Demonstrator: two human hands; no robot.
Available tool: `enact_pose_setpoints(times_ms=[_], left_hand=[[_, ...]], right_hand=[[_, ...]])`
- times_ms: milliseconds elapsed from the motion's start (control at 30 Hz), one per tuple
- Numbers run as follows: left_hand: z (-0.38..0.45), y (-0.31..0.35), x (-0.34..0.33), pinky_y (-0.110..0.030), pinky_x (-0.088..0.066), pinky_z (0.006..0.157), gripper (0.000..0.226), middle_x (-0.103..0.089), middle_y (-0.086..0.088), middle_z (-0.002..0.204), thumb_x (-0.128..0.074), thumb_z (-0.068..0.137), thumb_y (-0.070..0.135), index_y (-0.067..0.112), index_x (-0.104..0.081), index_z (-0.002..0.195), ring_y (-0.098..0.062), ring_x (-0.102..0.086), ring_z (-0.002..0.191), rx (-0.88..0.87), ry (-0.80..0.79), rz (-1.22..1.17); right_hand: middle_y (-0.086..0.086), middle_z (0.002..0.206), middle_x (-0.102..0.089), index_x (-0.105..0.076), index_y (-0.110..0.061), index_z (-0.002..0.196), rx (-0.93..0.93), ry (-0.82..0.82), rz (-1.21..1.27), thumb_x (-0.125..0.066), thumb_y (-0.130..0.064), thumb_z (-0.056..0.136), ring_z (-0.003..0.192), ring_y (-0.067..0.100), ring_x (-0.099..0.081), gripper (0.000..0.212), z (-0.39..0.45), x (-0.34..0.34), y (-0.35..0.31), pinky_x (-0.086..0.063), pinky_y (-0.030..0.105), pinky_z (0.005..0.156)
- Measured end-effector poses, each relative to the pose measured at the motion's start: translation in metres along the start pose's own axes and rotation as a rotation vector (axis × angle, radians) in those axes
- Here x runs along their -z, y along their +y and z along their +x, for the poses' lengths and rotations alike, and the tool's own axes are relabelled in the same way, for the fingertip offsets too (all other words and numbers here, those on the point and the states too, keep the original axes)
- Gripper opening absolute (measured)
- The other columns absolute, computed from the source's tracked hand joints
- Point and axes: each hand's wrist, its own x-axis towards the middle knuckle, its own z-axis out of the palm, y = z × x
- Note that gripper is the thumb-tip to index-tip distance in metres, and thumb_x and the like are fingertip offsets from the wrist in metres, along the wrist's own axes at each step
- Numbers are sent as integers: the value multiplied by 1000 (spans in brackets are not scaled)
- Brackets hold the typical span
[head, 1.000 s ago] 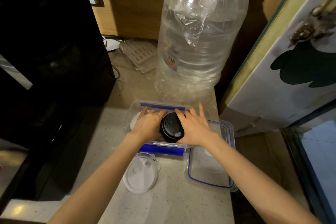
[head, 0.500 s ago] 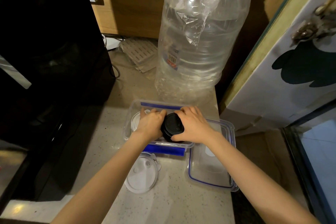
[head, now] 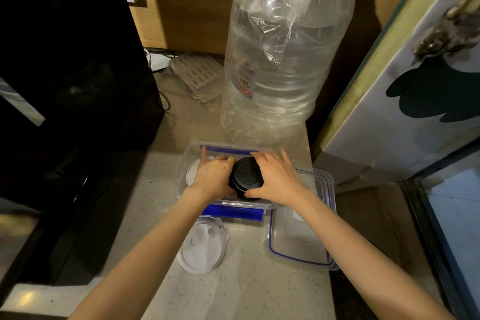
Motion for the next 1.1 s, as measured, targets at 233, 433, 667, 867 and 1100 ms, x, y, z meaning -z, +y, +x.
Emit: enact_pose_setpoints(times_ms=[233,433,667,867,1100], left_hand=[[1,4,-3,-52,-5,116,54,-62,-7,118,-69,71,40,11,-53,113,-23,-43,127,44,26,-30],[0,2,-1,-46,-11,116,52,-61,-8,122,-71,70,40,12,-58,112,-25,-43,126,40,39,-10],[1,-3,4,-36,-31,107,51,-65,-10,114,-70,69,42,9,-62,106,-26,-53,113,-15,15,-11],[-5,-3,6,-33,-31,104,44,-65,-10,113,-70,71,35,9,-62,105,-27,-53,112,-37,39,-54],[-9,-4,6,-38,-16,116,50,-62,-8,122,-69,73,36,11,-58,115,-23,-48,121,-23,47,-85]], right_hand=[[7,135,-47,-40,-13,133,16,44,69,-79,-40,62,126,24,-41,85,0,1,3,-26,38,112],[9,135,-48,-48,-18,130,36,97,-65,-64,-56,72,128,26,-38,72,-3,-5,7,-21,42,113],[3,148,-39,-43,-21,135,25,-16,-67,-64,-49,77,135,20,-36,68,0,0,6,-8,49,117],[9,148,-36,-45,-20,134,51,-36,-62,-67,-45,77,138,22,-31,66,0,4,9,1,48,117],[6,136,-47,-44,-22,132,31,-1,-1,-67,-52,72,130,23,-34,71,-4,7,11,-17,47,116]])
